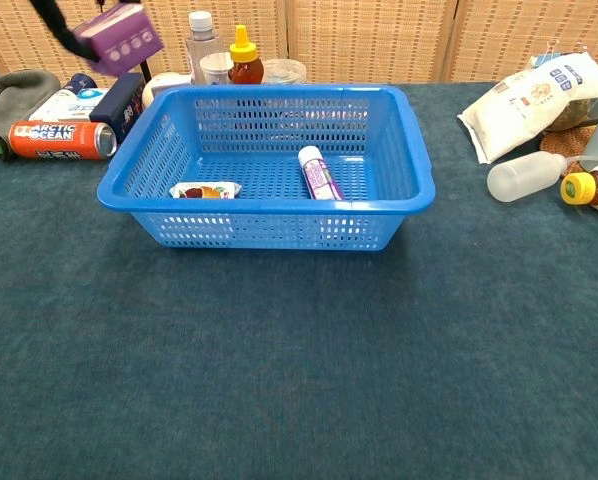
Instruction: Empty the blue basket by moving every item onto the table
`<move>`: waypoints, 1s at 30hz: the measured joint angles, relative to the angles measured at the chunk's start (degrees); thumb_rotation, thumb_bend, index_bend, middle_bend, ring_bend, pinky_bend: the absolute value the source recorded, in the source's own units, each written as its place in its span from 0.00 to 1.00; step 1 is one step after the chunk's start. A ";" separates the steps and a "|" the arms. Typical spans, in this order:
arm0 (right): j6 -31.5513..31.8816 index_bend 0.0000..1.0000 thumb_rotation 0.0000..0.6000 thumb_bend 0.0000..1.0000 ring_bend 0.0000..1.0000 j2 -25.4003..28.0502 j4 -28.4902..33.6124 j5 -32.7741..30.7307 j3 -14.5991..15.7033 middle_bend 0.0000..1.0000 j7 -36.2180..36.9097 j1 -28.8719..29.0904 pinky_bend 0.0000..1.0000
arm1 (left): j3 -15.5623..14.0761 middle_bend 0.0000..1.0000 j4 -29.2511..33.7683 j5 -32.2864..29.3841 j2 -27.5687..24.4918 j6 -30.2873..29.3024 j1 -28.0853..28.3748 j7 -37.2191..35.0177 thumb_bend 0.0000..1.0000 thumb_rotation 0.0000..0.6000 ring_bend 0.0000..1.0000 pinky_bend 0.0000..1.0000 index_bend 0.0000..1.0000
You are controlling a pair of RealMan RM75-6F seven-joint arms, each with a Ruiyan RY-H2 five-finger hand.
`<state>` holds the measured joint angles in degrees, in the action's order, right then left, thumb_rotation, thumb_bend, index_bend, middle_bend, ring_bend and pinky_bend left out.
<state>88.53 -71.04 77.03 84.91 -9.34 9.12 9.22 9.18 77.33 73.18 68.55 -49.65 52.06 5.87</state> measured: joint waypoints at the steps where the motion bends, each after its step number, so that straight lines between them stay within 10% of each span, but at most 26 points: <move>1: -0.01 0.00 1.00 0.00 0.00 0.01 0.07 0.12 0.06 0.00 0.02 0.01 0.09 | -0.65 0.44 -0.38 -0.24 -0.20 -0.03 -0.91 -0.43 0.20 1.00 0.39 0.29 0.52; 10: -0.29 0.00 1.00 0.00 0.00 0.09 0.66 0.76 0.58 0.00 0.02 0.08 0.09 | -4.38 0.39 -10.93 -1.91 3.49 1.00 -6.34 -5.90 0.19 1.00 0.32 0.29 0.49; 17: -0.45 0.00 1.00 0.00 0.00 -0.02 0.61 0.75 0.64 0.00 -0.31 0.14 0.09 | -5.69 0.00 -15.78 -2.33 7.18 6.52 -7.09 -8.25 0.12 1.00 0.00 0.00 0.01; 30: 0.30 0.00 1.00 0.00 0.00 -0.14 0.50 0.90 0.49 0.00 -1.57 -0.01 0.07 | -3.85 0.00 -10.90 2.63 5.08 -0.71 -8.57 -14.13 0.09 1.00 0.00 0.00 0.00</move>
<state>88.83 -71.18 77.53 85.81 -8.85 7.55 9.22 5.34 66.43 75.81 73.63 -50.36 43.50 -8.26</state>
